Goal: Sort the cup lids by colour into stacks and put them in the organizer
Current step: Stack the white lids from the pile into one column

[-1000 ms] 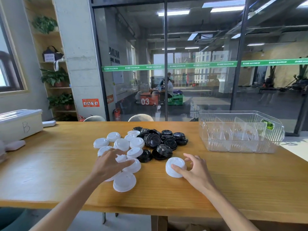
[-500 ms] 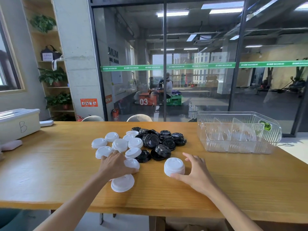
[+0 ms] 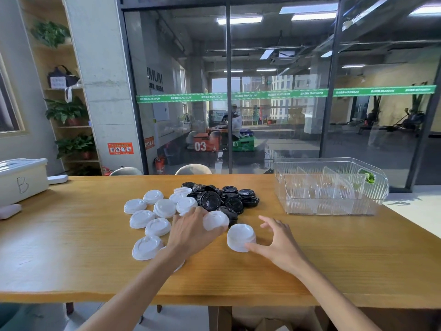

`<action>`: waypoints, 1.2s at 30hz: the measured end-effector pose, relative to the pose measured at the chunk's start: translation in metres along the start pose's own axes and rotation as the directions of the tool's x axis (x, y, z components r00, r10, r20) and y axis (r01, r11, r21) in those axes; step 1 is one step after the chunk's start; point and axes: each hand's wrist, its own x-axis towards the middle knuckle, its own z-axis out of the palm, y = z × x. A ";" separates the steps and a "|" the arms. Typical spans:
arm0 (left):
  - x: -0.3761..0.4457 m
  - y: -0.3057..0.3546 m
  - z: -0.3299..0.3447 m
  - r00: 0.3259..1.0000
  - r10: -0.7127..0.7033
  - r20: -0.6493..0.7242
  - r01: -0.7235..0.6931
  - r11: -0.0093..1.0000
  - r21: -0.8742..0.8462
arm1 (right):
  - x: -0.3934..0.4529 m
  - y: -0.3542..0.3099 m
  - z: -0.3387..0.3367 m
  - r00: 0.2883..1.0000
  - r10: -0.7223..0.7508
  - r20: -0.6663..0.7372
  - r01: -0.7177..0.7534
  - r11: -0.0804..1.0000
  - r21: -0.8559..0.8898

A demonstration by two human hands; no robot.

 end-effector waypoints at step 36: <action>-0.010 0.033 0.054 0.977 0.125 0.172 -0.024 0.868 -0.496 | 0.013 0.003 0.013 0.994 0.045 -0.101 -0.037 0.996 0.077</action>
